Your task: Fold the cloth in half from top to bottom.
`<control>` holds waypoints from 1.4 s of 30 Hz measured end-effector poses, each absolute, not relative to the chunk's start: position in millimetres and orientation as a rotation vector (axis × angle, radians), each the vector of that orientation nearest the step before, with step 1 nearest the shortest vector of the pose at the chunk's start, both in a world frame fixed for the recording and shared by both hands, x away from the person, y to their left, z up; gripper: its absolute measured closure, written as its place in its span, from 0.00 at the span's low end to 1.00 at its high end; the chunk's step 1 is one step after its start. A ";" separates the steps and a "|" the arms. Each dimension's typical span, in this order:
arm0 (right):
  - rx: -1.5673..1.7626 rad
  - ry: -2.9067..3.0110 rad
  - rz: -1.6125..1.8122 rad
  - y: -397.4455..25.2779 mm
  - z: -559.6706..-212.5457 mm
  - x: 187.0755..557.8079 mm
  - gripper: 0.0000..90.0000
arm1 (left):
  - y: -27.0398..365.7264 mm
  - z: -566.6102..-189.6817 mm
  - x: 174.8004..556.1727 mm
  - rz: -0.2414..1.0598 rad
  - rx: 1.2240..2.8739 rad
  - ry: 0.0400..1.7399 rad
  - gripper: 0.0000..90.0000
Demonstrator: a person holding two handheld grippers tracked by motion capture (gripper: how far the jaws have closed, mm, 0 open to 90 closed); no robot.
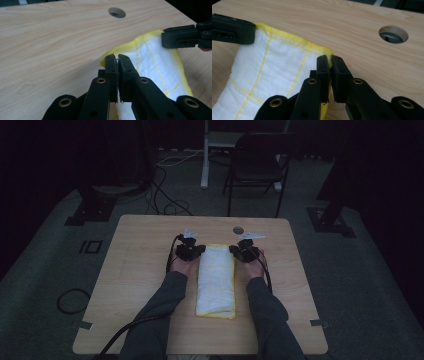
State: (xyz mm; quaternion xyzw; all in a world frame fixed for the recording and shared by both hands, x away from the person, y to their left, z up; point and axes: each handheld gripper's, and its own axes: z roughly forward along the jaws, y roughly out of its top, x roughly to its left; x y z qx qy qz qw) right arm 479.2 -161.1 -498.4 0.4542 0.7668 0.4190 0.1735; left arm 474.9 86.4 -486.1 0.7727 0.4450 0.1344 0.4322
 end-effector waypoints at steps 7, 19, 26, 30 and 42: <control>1.266 2.164 1.221 -161.9 -488.2 473.3 0.95 | 87.5 -477.0 469.8 0.352 1.930 1.077 0.97; 1.222 2.165 1.241 -163.2 -476.6 457.3 0.95 | 92.1 -467.2 455.9 0.358 1.927 1.038 0.97; 1.208 2.159 1.253 -164.1 -473.2 448.7 0.95 | 91.5 -459.2 445.2 0.373 1.945 1.004 0.97; 1.210 2.150 1.264 -165.9 -471.2 443.9 0.95 | 92.5 -457.8 440.9 0.370 1.930 0.997 0.97; 1.171 2.153 1.273 -166.1 -465.0 430.4 0.95 | 98.6 -457.2 430.0 0.348 1.901 0.994 0.97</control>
